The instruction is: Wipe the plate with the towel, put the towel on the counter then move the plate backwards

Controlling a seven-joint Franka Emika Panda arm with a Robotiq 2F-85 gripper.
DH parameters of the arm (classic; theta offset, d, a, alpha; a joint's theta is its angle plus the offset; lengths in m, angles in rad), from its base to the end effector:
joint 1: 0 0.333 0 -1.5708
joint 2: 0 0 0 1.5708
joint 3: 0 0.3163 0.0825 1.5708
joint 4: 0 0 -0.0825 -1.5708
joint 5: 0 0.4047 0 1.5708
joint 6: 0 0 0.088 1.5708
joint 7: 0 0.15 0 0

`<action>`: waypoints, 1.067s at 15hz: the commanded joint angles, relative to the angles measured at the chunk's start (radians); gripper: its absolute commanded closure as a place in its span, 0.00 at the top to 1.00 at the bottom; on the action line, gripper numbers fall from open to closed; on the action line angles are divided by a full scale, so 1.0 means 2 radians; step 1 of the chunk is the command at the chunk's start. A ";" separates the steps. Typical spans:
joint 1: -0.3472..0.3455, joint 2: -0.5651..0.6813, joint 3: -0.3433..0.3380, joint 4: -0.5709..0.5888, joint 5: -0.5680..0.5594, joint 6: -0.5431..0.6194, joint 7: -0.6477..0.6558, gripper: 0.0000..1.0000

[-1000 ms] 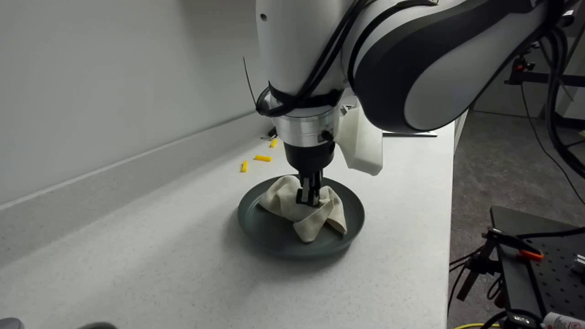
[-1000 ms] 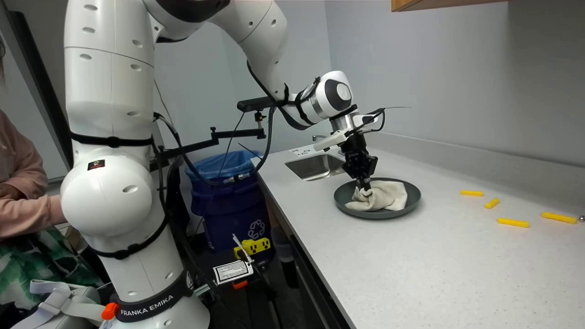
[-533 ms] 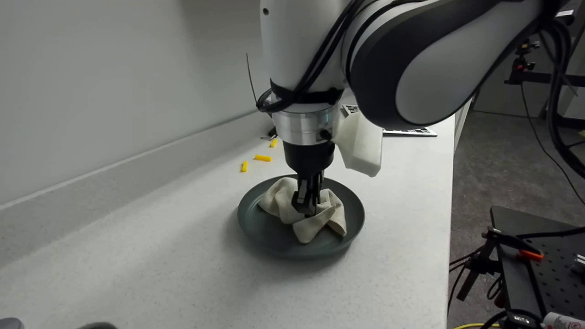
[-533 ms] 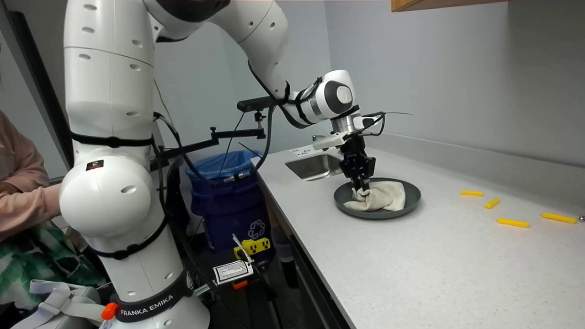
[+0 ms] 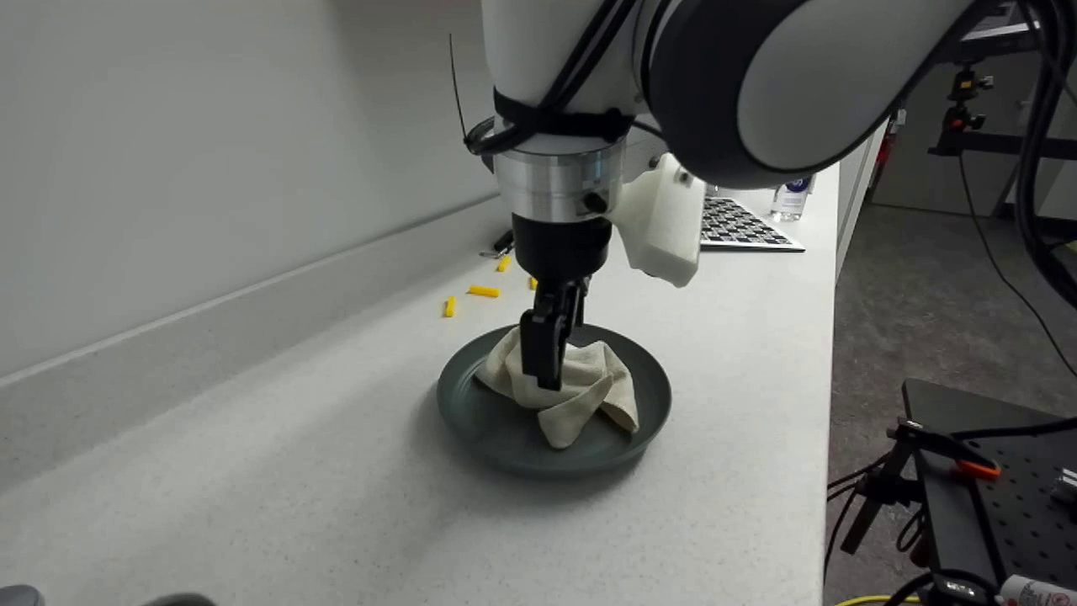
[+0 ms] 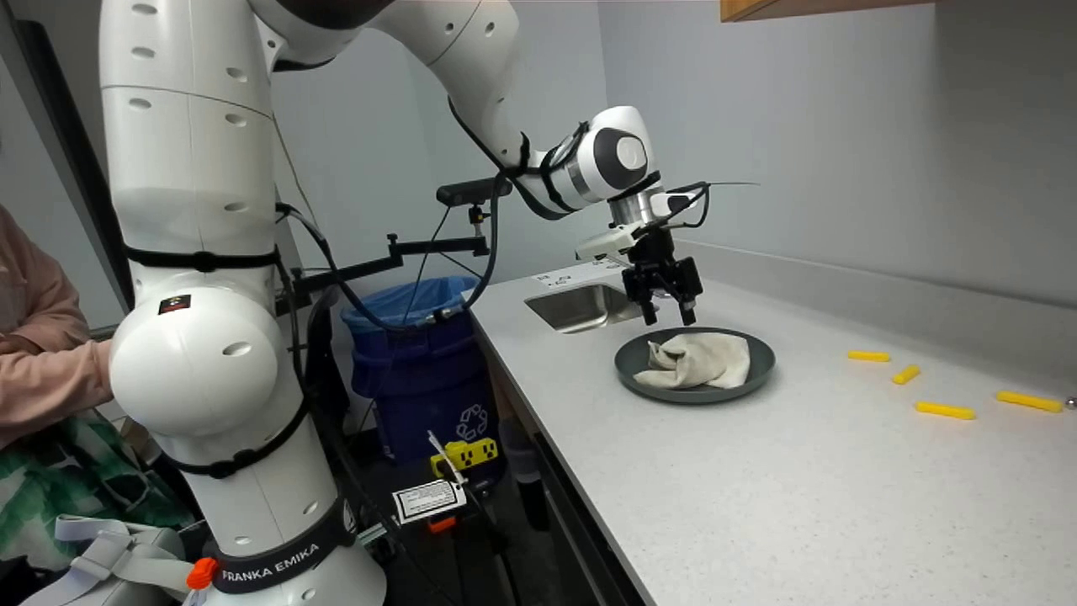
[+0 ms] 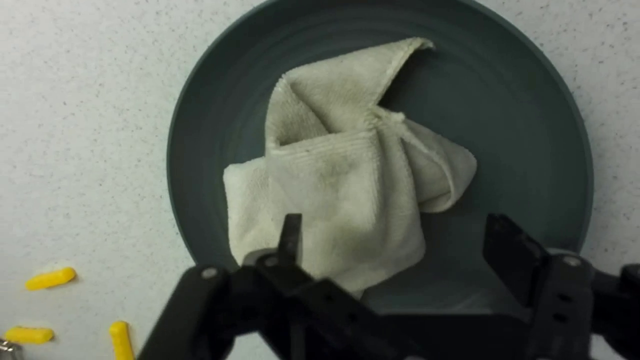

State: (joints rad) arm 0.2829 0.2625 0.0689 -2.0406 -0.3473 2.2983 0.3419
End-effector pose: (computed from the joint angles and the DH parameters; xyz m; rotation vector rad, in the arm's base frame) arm 0.5764 0.1921 0.2598 2.8913 0.3488 0.1164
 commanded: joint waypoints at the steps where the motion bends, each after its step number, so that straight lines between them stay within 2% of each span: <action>1: -0.012 -0.002 0.004 0.010 0.004 -0.004 -0.016 1.00; 6: -0.018 0.028 -0.009 0.017 -0.010 0.006 -0.002 1.00; 14: -0.028 0.099 -0.014 0.059 0.016 0.017 -0.016 1.00; 15: -0.028 0.106 -0.012 0.066 0.021 0.015 -0.017 0.90; 16: -0.027 0.112 -0.010 0.071 0.026 0.014 -0.019 0.72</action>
State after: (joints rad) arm 0.2350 0.4332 0.0399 -1.9567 -0.3423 2.3256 0.3417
